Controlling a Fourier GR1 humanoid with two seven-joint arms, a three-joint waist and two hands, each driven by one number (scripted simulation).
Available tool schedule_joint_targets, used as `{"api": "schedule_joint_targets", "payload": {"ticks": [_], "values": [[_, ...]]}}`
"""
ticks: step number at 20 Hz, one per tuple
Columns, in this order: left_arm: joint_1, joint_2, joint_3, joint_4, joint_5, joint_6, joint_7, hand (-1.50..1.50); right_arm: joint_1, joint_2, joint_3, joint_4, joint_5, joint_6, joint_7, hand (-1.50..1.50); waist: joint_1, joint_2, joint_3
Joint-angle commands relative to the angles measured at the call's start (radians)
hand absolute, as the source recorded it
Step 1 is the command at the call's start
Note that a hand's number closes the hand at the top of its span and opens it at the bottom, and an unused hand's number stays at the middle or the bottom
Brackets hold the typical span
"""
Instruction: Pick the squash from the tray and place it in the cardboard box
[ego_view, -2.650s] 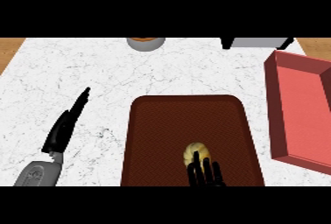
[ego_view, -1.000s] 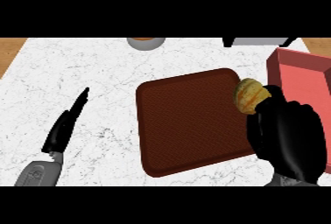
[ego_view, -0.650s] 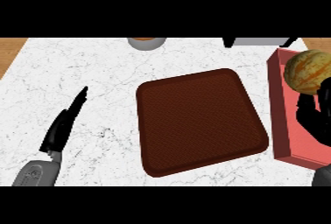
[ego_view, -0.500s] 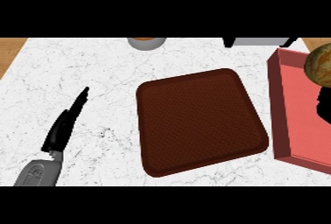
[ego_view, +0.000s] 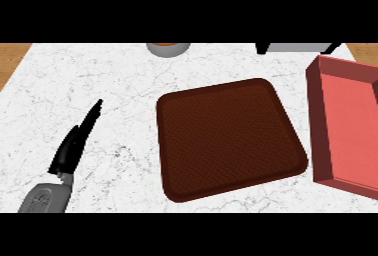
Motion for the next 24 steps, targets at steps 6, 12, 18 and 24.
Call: {"api": "schedule_joint_targets", "payload": {"ticks": [6, 12, 18, 24], "values": [[0.022, -0.009, -0.008, -0.016, -0.007, -0.007, -0.03, 0.0, -0.05, -0.027, -0.161, 0.427, -0.166, 0.023, -0.088, -1.5, 0.018, 0.005, 0.001], [-0.029, 0.018, 0.037, 0.022, 0.025, -0.048, -0.007, 0.0, -0.085, -0.008, -0.244, 0.476, -0.316, -0.185, -0.284, -1.5, 0.011, 0.006, 0.002], [-0.025, 0.011, 0.035, -0.006, 0.01, -0.031, 0.028, 0.0, -0.115, 0.084, -0.37, 0.46, -0.513, -0.278, -0.34, -1.5, 0.001, -0.002, 0.001], [-0.027, -0.04, -0.013, -0.02, -0.031, -0.004, 0.046, 0.0, -0.2, 0.032, -0.507, 0.61, -0.668, -0.327, -0.306, -1.5, 0.002, 0.0, 0.001]]}}
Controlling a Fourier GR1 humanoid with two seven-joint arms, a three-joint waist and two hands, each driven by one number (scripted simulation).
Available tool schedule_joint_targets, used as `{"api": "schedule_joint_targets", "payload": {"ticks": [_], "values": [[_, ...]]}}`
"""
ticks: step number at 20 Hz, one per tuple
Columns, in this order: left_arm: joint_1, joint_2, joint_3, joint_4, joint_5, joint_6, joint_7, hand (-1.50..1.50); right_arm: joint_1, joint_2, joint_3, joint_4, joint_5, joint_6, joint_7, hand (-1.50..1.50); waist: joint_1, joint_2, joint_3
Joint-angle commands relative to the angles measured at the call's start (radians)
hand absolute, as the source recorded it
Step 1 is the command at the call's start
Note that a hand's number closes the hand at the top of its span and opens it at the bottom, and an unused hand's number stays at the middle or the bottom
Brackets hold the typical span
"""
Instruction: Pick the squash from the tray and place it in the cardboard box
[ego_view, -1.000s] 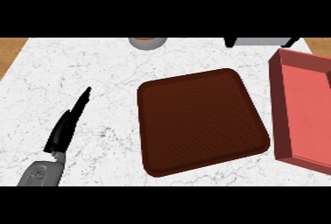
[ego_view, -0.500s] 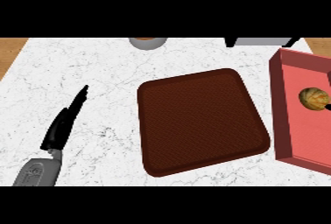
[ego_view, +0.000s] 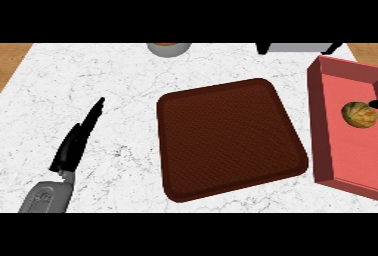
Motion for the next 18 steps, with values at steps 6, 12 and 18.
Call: {"api": "schedule_joint_targets", "payload": {"ticks": [6, 12, 18], "values": [[0.009, -0.016, -0.002, 0.001, -0.017, 0.009, -0.009, 0.0, -0.001, -0.09, -0.195, 0.179, -0.231, -0.137, -0.174, -1.5, -0.002, 0.001, 0.0], [-0.003, -0.004, 0.025, 0.038, -0.013, -0.002, -0.046, 0.0, 0.068, -0.258, -0.281, 0.429, -0.335, -0.151, -0.389, -1.5, 0.0, 0.004, 0.0], [-0.031, -0.006, 0.031, 0.01, -0.015, -0.013, 0.017, 0.0, 0.15, -0.409, -0.337, 0.638, -0.425, -0.125, -0.552, -1.5, -0.001, 0.003, 0.001]]}}
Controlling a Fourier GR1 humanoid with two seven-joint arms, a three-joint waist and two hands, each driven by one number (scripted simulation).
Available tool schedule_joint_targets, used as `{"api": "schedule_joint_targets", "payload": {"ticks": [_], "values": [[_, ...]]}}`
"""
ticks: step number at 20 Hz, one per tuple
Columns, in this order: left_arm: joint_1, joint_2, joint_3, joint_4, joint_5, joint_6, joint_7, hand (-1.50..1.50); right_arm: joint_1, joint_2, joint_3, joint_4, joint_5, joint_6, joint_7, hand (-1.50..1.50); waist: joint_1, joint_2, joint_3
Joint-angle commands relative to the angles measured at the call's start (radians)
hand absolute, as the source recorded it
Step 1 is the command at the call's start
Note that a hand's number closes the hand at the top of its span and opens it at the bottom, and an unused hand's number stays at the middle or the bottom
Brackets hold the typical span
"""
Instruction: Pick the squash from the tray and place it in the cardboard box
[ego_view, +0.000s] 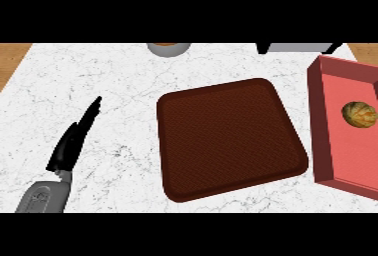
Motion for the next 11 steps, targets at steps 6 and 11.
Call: {"api": "schedule_joint_targets", "payload": {"ticks": [6, 11], "values": [[-0.023, -0.03, -0.004, 0.009, -0.009, -0.005, 0.014, 0.0, 0.089, -0.21, -0.021, 0.397, -0.084, 0.018, -0.267, -1.5, 0.005, 0.003, 0.002], [-0.027, -0.029, -0.002, -0.041, -0.021, -0.005, 0.072, 0.0, 0.087, -0.3, 0.036, 0.493, -0.084, 0.043, -0.304, -1.5, 0.006, 0.002, 0.001]]}}
